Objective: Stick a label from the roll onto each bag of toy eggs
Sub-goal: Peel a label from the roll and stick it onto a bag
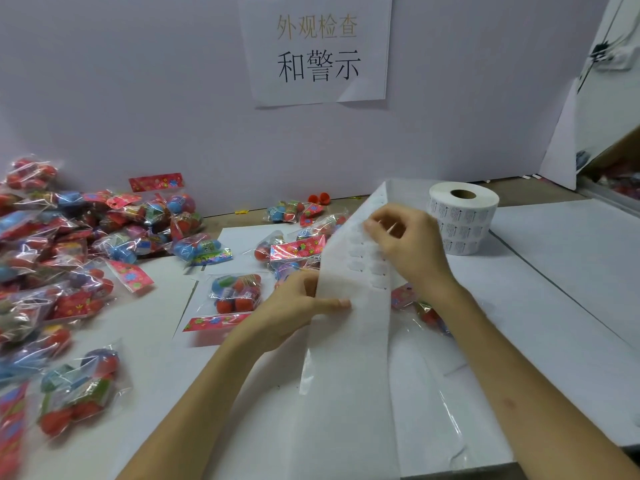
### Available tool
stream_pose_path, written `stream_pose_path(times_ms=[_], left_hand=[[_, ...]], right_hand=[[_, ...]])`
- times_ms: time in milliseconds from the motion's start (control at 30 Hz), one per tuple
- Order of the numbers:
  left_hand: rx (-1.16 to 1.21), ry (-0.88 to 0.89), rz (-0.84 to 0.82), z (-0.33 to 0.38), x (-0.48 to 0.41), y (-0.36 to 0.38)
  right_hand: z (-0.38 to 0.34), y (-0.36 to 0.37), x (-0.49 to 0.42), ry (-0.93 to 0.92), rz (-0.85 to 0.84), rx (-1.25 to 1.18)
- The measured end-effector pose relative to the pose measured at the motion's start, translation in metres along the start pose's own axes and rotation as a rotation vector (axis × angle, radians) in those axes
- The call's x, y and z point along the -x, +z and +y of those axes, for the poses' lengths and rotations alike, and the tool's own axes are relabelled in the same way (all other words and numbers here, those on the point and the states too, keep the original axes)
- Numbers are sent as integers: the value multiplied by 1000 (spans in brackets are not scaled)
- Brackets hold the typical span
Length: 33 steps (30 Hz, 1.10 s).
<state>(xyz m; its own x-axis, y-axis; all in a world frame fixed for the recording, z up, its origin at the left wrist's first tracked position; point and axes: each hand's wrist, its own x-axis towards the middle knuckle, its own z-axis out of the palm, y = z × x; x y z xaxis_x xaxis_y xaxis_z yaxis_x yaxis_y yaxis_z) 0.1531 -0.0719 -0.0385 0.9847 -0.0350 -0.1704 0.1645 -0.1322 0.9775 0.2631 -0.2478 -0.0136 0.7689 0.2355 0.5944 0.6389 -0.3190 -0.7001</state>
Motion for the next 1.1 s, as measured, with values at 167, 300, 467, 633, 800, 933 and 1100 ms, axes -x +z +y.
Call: stream_pose_path(times_ms=[167, 300, 467, 633, 800, 933, 1100], left_hand=[[-57, -242, -417, 3, 14, -6], [-77, -106, -474, 6, 13, -15], [254, 231, 77, 2, -1, -22], [156, 360, 399, -2, -6, -21], [-101, 389, 464, -6, -10, -13], [-161, 346, 461, -7, -10, -11], [-13, 307, 485, -5, -9, -14]], right_hand=[[-2, -6, -1, 21, 140, -71], [-5, -2, 1, 53, 35, -114], [-6, 6, 6, 76, -154, -205], [-3, 13, 11, 75, -396, -238], [-9, 18, 16, 36, -501, -243], [-14, 20, 20, 11, -539, -223], [-17, 22, 21, -11, -519, -225]])
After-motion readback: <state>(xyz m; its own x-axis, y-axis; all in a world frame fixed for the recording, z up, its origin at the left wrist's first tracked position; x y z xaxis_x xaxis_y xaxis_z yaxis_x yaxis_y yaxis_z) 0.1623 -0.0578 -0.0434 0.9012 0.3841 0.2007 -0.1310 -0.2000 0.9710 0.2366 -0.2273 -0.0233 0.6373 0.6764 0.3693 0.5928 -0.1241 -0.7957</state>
